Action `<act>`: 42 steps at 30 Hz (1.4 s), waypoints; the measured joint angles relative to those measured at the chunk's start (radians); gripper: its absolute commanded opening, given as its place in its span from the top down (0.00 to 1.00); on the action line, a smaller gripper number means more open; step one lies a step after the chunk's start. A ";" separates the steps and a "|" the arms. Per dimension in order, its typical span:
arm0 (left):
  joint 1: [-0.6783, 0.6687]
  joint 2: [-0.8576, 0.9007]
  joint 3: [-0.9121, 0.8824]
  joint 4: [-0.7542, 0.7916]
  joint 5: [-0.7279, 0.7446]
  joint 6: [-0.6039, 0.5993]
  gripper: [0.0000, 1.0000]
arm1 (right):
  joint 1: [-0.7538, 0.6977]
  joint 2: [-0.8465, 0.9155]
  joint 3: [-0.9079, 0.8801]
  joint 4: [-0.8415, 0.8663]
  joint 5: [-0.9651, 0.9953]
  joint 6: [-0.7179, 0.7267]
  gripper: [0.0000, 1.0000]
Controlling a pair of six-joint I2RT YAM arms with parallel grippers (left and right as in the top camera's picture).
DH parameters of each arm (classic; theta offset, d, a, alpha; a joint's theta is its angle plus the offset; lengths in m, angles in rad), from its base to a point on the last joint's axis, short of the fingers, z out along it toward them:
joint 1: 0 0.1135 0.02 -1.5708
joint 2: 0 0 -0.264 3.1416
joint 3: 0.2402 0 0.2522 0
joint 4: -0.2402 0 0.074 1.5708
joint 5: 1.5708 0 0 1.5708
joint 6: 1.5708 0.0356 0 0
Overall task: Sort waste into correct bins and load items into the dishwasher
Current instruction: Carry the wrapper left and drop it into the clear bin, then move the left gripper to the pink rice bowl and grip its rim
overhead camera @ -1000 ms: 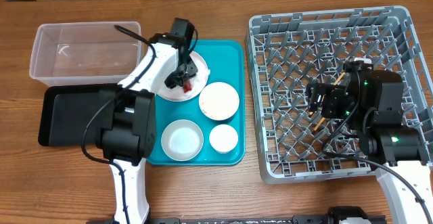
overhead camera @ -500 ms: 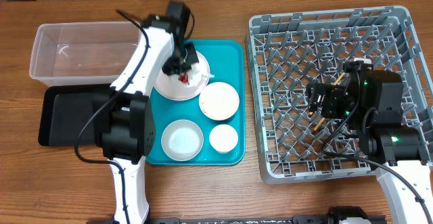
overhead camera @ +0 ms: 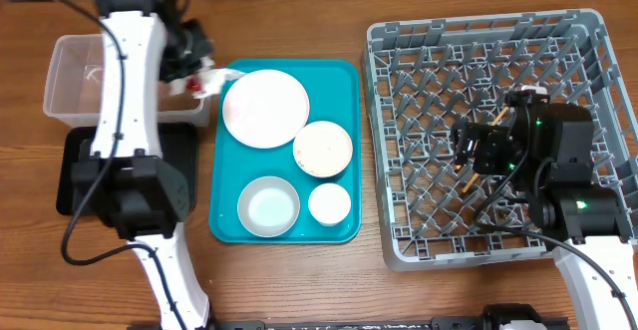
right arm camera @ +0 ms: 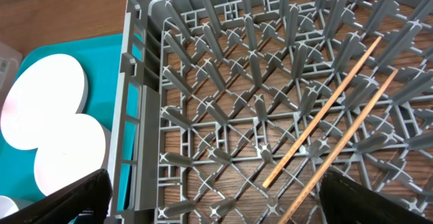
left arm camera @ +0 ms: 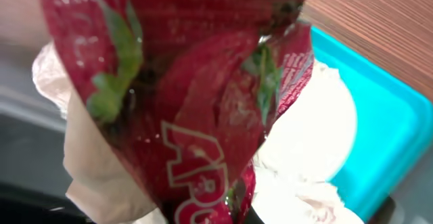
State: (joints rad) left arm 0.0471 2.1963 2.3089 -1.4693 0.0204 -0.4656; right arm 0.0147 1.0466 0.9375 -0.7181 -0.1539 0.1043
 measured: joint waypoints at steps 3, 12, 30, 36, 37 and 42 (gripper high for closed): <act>0.054 -0.001 -0.066 0.050 -0.059 0.003 0.96 | 0.000 0.000 0.000 0.000 0.000 0.000 0.00; 0.080 -0.001 -0.308 0.301 -0.120 0.047 0.04 | 0.000 0.001 0.000 0.000 0.000 0.000 0.00; 0.065 -0.006 0.201 -0.174 0.084 0.252 0.26 | 0.000 0.002 0.000 0.000 0.000 0.000 0.00; 0.024 -0.026 0.249 -0.216 0.150 0.300 0.25 | 0.000 0.002 0.000 -0.001 0.000 0.000 0.00; 0.014 -0.030 0.249 -0.216 0.162 0.307 0.25 | 0.000 0.002 0.000 0.000 0.000 0.004 0.00; -0.064 -0.066 0.227 -0.217 0.191 0.322 0.07 | 0.000 0.002 0.000 0.000 0.000 0.033 0.00</act>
State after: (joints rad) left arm -0.0174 2.1307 2.5355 -1.6859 0.2111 -0.1436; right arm 0.0147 1.0485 0.9375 -0.7185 -0.1539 0.1371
